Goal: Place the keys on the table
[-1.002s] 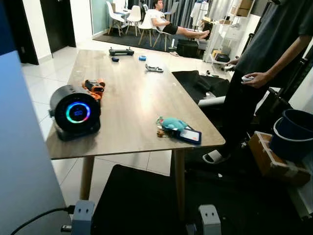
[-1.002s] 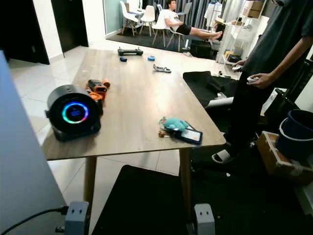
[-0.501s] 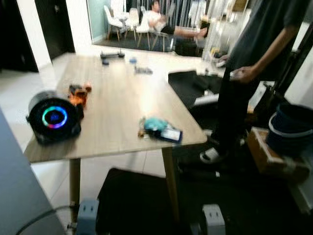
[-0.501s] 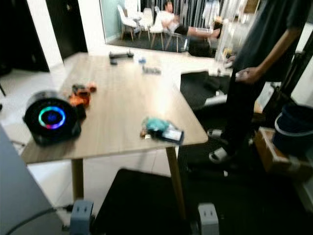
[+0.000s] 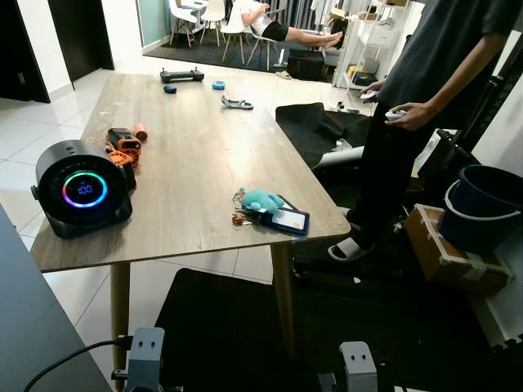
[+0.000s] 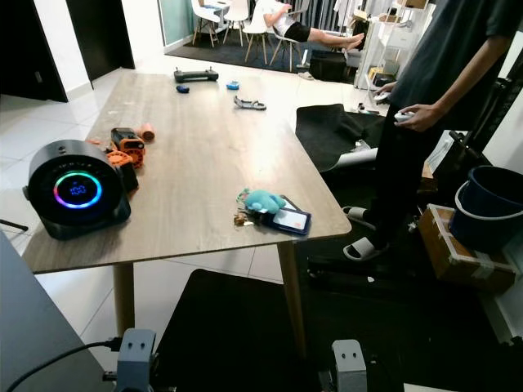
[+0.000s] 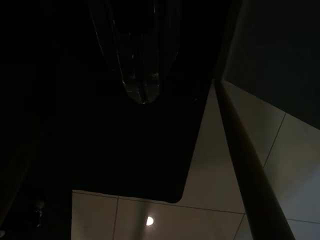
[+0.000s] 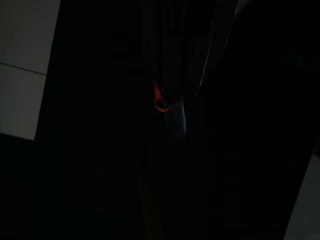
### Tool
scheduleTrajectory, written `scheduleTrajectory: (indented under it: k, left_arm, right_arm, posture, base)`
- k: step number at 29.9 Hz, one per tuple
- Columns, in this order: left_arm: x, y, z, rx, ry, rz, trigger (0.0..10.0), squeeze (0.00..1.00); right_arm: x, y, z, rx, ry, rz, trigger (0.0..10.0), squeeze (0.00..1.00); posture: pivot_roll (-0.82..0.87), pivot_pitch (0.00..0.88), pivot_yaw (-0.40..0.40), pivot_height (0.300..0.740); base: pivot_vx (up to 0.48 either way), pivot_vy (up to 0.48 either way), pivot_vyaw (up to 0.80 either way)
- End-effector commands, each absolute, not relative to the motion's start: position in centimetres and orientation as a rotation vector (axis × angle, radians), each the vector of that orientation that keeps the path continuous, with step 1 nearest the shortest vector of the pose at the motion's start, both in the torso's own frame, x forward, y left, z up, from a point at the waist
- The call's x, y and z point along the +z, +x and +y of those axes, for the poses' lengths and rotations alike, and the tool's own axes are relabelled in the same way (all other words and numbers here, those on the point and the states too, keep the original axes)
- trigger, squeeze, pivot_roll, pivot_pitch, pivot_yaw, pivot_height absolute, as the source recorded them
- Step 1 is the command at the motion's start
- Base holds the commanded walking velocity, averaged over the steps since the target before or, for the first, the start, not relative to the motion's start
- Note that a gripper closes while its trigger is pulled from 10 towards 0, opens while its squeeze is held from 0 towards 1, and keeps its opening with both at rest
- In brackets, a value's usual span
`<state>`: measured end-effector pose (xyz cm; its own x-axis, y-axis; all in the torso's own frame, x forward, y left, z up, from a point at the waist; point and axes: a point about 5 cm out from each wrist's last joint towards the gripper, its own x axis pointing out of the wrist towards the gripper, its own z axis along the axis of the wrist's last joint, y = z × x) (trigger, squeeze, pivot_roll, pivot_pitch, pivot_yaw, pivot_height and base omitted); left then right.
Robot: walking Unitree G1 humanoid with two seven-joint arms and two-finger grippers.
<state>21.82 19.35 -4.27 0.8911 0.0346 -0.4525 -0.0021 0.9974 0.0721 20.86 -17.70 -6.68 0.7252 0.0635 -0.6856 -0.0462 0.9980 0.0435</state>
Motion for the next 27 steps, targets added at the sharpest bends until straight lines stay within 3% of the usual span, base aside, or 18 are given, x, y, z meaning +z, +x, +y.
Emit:
scheduleTrajectory:
  k: [1, 27]
  left_arm:
    - [-4.55, 21.46, 19.23, -0.001, 0.081, 0.487, 10.0, 0.0]
    - [-4.43, 21.51, 19.26, 0.006, 0.055, 0.473, 10.0, 0.0]
  right_arm:
    - [-6.68, 20.81, -17.96, 0.053, 0.024, 0.757, 10.0, 0.0]
    - [-6.62, 20.97, -17.82, 0.065, 0.019, 0.757, 10.0, 0.0]
  posture:
    - [0.09, 0.042, -0.075, 0.74]
    - [0.1, 0.033, -0.083, 0.74]
  base:
    - [0.0, 0.0, 0.0]
    - [0.317, 0.0, 0.0]
